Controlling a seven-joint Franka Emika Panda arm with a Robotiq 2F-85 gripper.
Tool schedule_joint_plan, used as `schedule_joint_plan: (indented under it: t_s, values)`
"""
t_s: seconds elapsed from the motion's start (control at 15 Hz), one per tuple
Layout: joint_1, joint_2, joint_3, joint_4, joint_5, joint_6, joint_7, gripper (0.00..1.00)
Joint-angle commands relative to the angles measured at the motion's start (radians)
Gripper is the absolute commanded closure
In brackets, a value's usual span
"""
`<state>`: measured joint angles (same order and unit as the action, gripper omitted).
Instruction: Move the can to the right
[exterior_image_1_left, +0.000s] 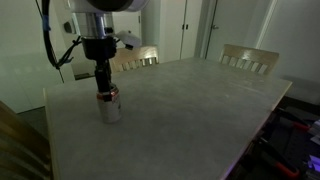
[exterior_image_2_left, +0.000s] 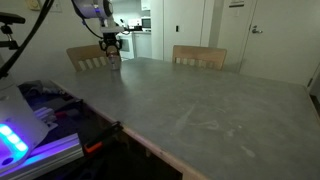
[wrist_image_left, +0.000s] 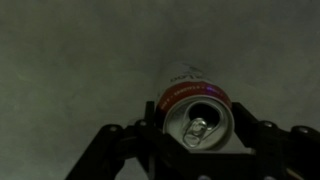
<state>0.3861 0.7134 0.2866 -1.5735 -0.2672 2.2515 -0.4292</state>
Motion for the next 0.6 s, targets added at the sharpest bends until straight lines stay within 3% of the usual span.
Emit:
schedule_joint_plan:
  t_s: [0.0, 0.53]
  values:
    - [-0.019, 0.003, 0.016, 0.01, 0.018, -0.021, -0.038, 0.54]
    - [-0.053, -0.025, 0.003, -0.005, 0.012, -0.025, -0.071, 0.54]
